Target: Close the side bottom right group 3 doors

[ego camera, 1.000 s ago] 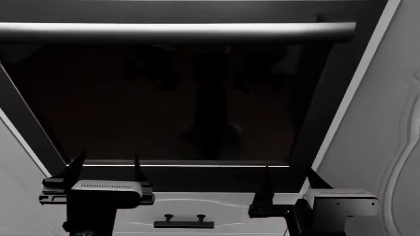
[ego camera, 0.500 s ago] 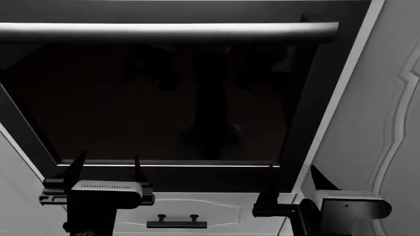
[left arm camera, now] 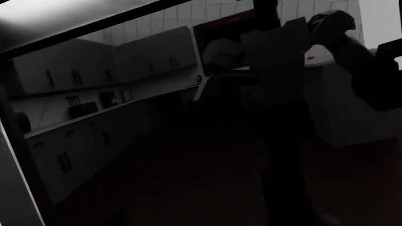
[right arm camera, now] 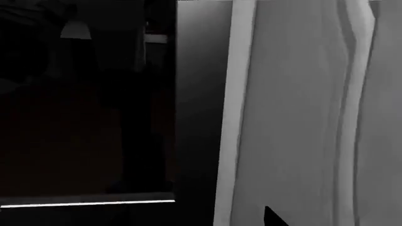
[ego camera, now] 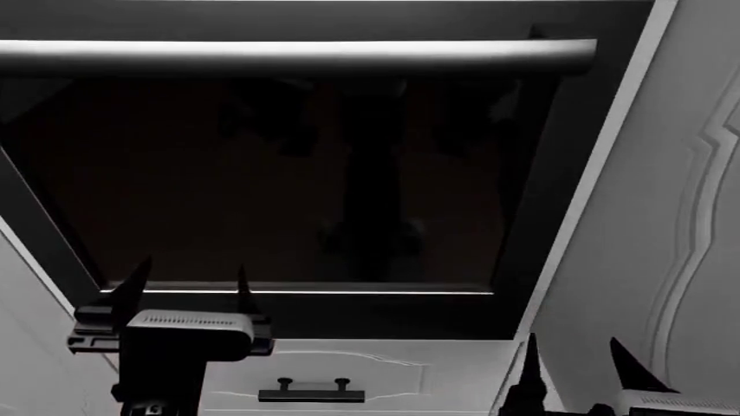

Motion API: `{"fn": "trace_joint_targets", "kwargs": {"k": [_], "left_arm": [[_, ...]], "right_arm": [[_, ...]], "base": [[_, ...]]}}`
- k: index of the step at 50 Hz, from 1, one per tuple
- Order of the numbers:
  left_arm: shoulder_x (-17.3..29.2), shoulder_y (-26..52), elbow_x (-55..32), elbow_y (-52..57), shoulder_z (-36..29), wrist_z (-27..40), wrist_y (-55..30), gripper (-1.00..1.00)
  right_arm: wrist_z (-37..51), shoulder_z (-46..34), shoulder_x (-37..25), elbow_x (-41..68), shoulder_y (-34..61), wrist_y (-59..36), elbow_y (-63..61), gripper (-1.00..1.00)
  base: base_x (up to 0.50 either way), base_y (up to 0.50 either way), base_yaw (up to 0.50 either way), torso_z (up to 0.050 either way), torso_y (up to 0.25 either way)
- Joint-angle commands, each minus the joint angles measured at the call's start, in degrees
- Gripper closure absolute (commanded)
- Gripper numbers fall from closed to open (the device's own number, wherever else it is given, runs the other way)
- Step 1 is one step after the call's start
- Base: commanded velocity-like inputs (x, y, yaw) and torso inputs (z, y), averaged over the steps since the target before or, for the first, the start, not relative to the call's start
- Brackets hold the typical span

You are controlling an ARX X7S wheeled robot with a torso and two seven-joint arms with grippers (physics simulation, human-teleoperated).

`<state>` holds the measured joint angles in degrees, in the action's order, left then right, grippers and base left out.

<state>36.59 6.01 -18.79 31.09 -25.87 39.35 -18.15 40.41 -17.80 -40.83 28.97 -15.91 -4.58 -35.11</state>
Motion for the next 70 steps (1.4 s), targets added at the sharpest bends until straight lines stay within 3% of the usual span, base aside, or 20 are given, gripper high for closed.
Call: {"fn": "trace_joint_targets", "kwargs": {"k": [1,26,41,70], "left_arm": [[-0.02,1.44,-0.20,1.63,-0.34,0.15,-2.16,-1.00],[0.24,0.99,-0.02,2.25,-0.37,0.40,-1.89,-1.00],[0.22,0.58,0.30,1.83,-0.73,0.30,-1.31,-1.00],[0.23,0.61,0.59,1.77,-1.09,0.35,-1.29,-1.00]], "right_arm": [[4.21,4.80,-5.68,-0.35,-11.24,1.30,-3.01,-1.00],[9.22,18.79,-7.52,10.23,-12.09,2.86,6.38,-1.00],[9.37,21.99,-7.22,16.90,-6.84,1.08,13.02,-1.00],[10.14,20.74,-9.70,20.05,6.34,-5.30,17.41,-1.00]], "base": [[0.00,0.00,0.00,0.000,0.000],[0.00,0.00,0.00,0.000,0.000],[0.00,0.00,0.00,0.000,0.000],[0.00,0.00,0.00,0.000,0.000]]}}
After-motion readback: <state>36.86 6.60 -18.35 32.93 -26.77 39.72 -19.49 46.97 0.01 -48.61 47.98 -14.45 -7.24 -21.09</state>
